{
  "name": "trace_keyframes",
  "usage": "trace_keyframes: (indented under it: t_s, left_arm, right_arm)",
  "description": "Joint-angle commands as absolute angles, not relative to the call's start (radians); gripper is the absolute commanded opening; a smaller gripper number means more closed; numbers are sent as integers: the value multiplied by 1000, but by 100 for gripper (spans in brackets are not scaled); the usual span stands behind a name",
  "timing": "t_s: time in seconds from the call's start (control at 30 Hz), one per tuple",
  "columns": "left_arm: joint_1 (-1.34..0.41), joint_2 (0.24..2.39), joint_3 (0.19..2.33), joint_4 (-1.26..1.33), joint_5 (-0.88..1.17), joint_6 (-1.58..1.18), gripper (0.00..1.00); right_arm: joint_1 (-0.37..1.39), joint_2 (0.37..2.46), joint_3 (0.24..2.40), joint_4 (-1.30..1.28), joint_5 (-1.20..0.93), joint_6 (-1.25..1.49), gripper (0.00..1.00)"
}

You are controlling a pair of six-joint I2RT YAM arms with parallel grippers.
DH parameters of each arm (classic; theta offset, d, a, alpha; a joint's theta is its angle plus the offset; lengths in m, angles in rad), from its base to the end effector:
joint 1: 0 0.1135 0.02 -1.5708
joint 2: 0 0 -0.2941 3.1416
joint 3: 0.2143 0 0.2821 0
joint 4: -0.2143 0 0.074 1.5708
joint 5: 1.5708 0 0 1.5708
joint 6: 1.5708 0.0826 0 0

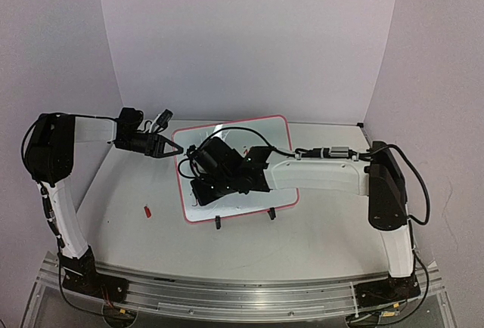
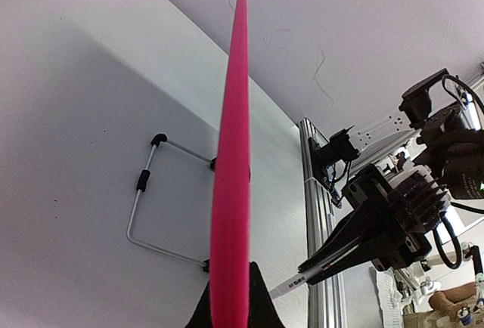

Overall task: Write a sentence on the whiteboard
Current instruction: Write on the whiteboard with the whiteboard.

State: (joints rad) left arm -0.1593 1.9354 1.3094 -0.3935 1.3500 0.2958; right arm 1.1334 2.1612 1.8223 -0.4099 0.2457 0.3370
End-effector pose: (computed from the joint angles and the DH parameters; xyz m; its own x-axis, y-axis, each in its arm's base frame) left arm 0.4134 -0.1480 0.1969 -0.6473 0.1687 -0.7433 0.7611 0.0899 -0.6424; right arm 0.2624 0.5137 0.2178 -0.5377 -0.3928 -0.7461 -0.6626 0.7440 0.0859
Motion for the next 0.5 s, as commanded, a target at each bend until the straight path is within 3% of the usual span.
trace_keyframes:
  t_s: [0.0, 0.47]
  left_arm:
    - [-195, 1963, 1310, -415, 1249, 382, 0]
    - [-194, 1968, 1313, -416, 1252, 383, 0]
  right_arm:
    - [1122, 2141, 1809, -426, 333, 321, 0]
    - [1120, 2093, 1759, -448, 397, 316, 0]
